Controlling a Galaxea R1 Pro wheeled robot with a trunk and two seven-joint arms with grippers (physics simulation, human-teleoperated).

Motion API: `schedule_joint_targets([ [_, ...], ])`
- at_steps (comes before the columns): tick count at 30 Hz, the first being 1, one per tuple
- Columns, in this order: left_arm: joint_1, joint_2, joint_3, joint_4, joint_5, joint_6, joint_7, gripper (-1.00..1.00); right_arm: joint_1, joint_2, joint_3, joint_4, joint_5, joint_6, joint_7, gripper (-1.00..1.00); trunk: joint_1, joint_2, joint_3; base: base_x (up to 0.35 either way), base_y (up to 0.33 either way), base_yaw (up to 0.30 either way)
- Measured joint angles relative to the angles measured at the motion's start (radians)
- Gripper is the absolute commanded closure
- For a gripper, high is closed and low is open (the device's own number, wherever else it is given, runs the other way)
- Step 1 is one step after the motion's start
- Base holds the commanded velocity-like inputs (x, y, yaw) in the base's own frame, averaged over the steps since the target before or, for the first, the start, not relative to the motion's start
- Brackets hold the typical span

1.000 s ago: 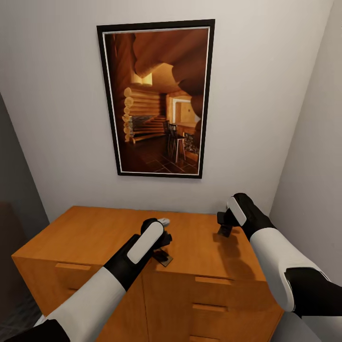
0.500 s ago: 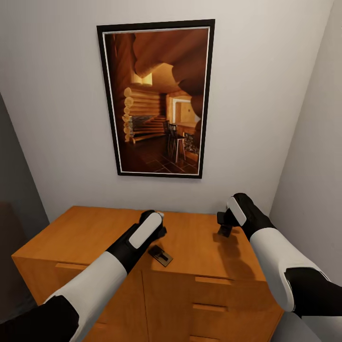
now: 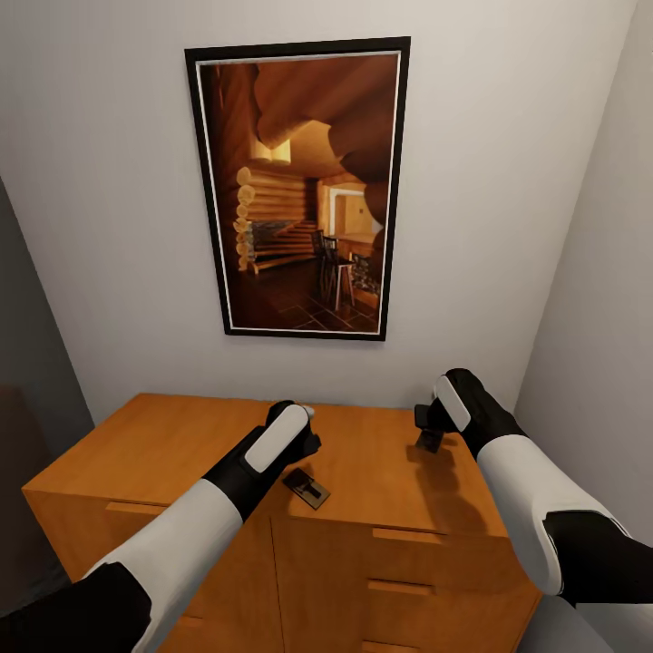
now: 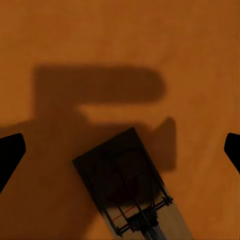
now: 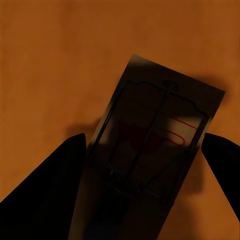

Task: Take the four mousetraps from the cabinet in the bathroom and place them on the bathroom floor. Make sure all four end up on the same floor surface, and ensure that at least two of them are either under or directly next to the same bathroom sink.

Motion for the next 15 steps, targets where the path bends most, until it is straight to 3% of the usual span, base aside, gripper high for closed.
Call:
schedule_joint_targets([
  [15, 0.0, 0.0, -0.016, 0.043, 0.01, -0.074, 0.01, -1.0, 0.0, 0.001, 0.0, 0.0, 0.0, 0.0, 0.0, 1.0, 0.0, 0.0, 0.0, 0.0, 0.0, 0.0],
])
